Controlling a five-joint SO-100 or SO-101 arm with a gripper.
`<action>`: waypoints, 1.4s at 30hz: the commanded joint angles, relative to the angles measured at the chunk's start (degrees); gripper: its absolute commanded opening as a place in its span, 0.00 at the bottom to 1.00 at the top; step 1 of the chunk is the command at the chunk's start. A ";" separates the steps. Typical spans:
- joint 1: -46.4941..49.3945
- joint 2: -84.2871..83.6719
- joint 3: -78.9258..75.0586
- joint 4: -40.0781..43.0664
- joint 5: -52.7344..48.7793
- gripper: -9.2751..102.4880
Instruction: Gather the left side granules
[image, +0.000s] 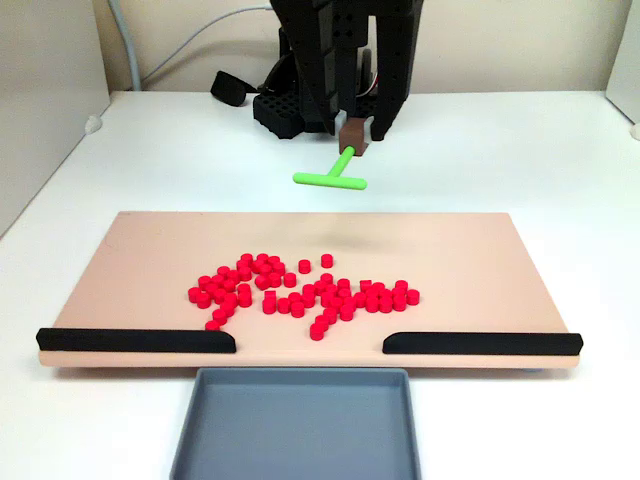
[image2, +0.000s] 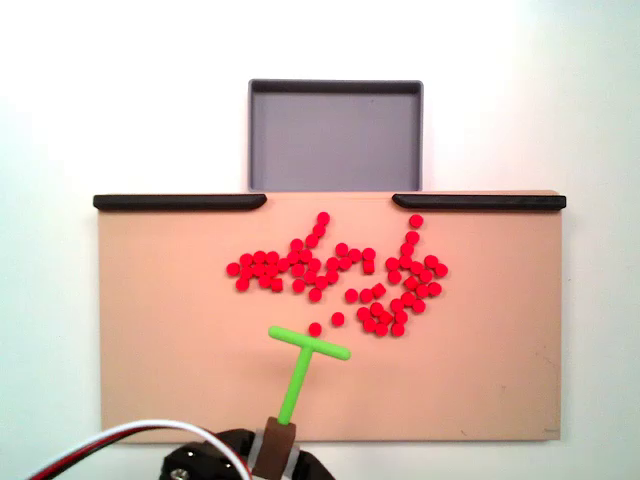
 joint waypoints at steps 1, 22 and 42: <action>-1.67 1.05 -1.41 0.26 4.75 0.08; -9.23 -6.77 -7.82 0.53 44.38 0.08; -12.39 -18.90 -24.43 3.43 65.83 0.08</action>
